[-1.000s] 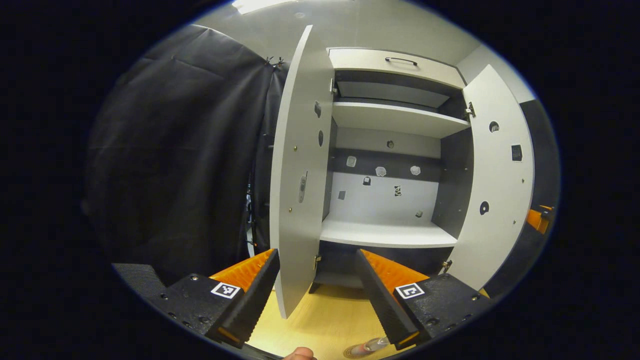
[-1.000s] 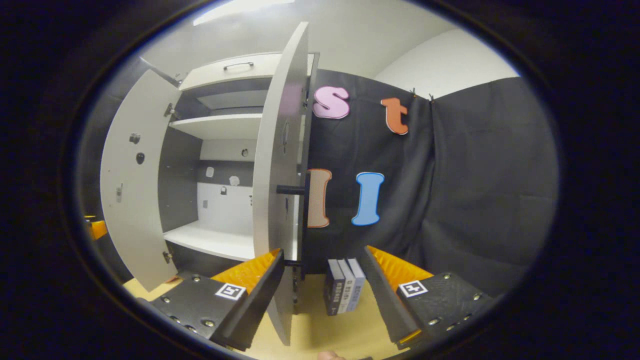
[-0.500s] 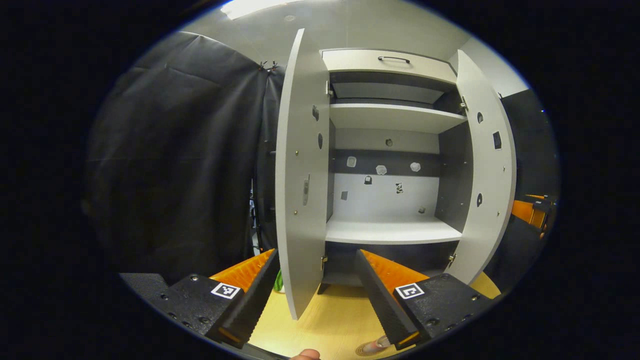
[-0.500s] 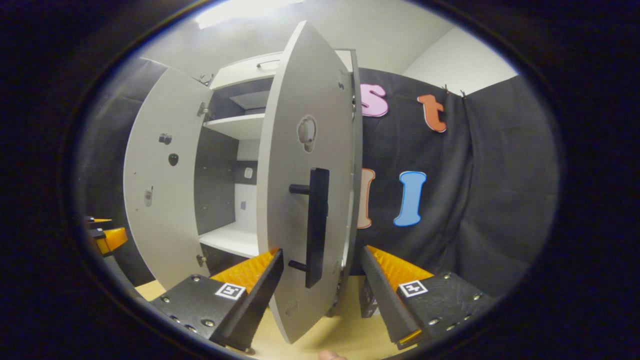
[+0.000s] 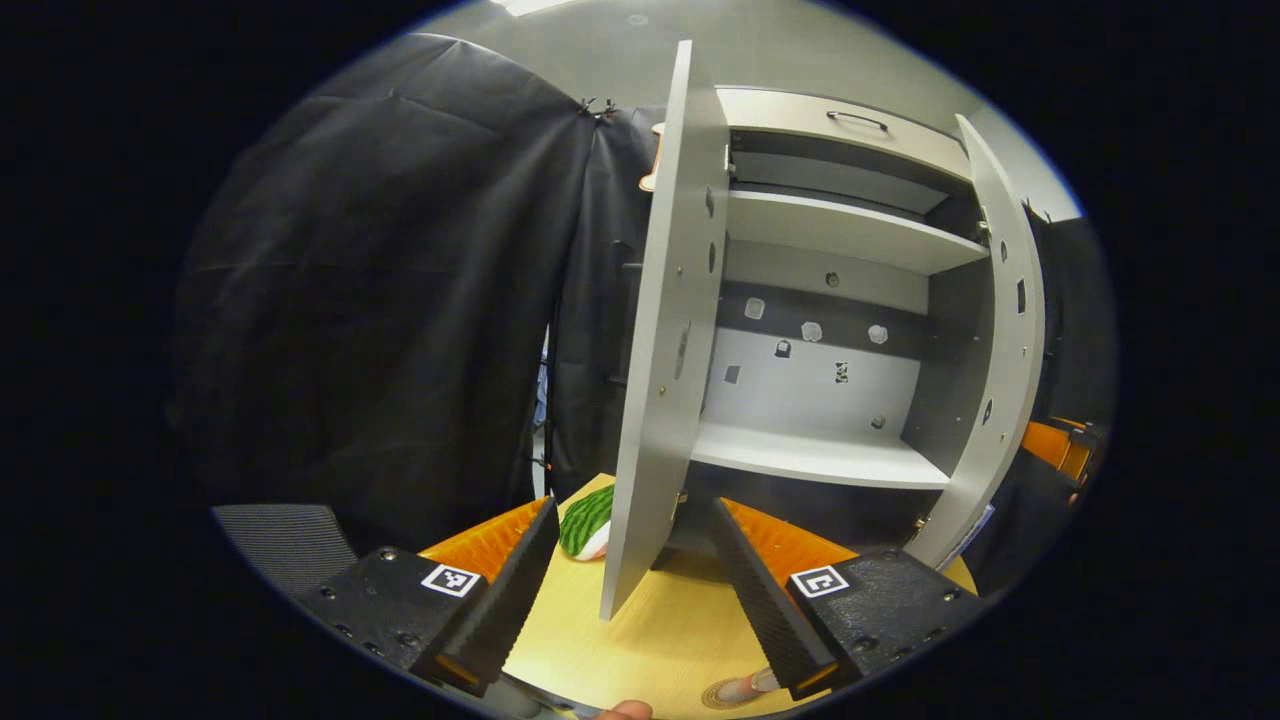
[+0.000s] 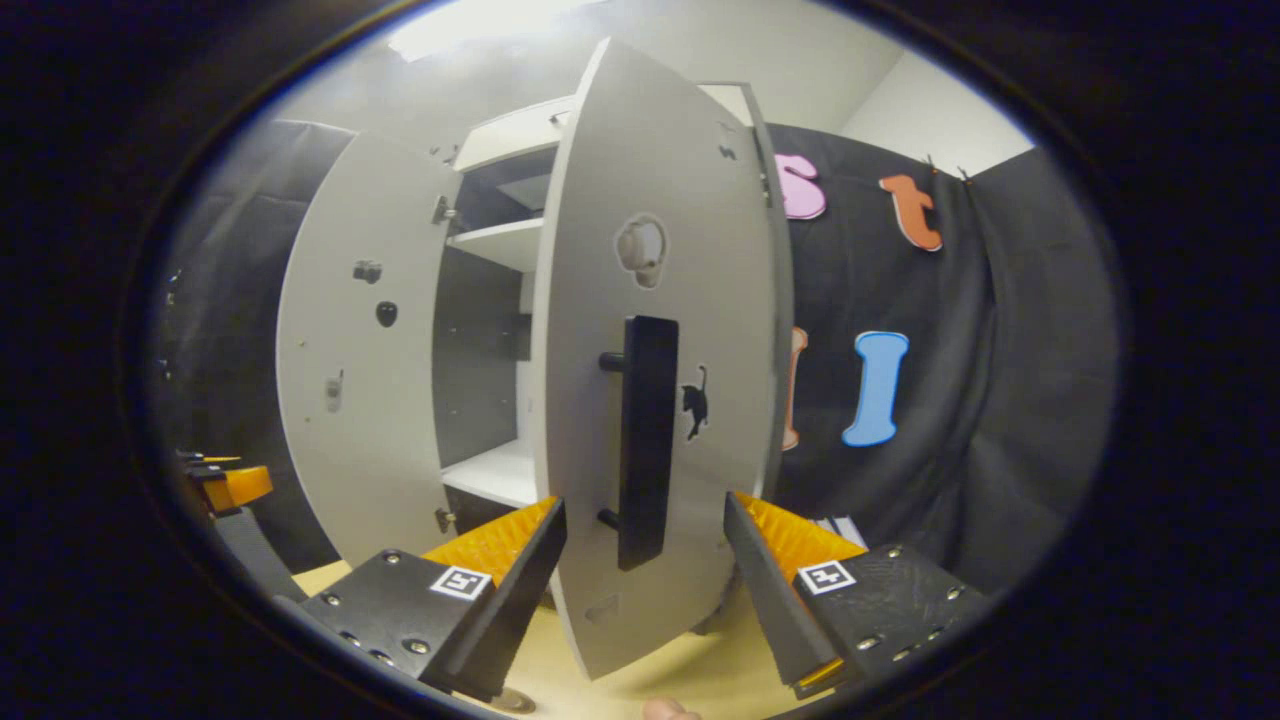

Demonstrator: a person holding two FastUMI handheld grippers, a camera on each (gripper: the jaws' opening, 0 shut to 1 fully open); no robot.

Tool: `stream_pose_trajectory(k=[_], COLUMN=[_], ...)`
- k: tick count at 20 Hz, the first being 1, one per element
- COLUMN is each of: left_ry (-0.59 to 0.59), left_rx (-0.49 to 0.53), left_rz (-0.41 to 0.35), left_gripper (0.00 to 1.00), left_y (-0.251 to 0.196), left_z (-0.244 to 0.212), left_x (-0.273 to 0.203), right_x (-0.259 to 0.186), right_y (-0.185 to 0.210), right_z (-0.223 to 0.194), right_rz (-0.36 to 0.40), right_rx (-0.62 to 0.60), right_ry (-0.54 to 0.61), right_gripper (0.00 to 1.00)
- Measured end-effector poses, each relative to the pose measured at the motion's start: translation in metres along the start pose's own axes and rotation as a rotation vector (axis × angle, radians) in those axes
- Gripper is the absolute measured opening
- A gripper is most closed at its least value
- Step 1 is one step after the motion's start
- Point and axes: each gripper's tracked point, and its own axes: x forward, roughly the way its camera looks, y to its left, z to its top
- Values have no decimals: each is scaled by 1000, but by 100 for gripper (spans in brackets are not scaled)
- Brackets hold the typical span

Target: Grasp the bottle in the cabinet with the left hand and place it on the coaster, then close the right door with the right hand and the left door with the left hand.

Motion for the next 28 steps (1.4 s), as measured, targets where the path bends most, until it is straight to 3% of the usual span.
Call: stream_pose_trajectory(k=[9, 15, 28], left_ry=[14, 11, 3], left_rx=[-6, 5, 24], left_rz=[27, 25, -2], left_gripper=[97, 94, 97], left_y=[8, 6, -7], left_z=[-8, -6, -4], left_x=[4, 10, 17], right_x=[3, 5, 7], right_y=[15, 11, 1], right_z=[-9, -8, -8], right_rz=[50, 28, 5], right_rx=[-18, -17, -8], right_ry=[26, 25, 21], right_gripper=[94, 99, 96])
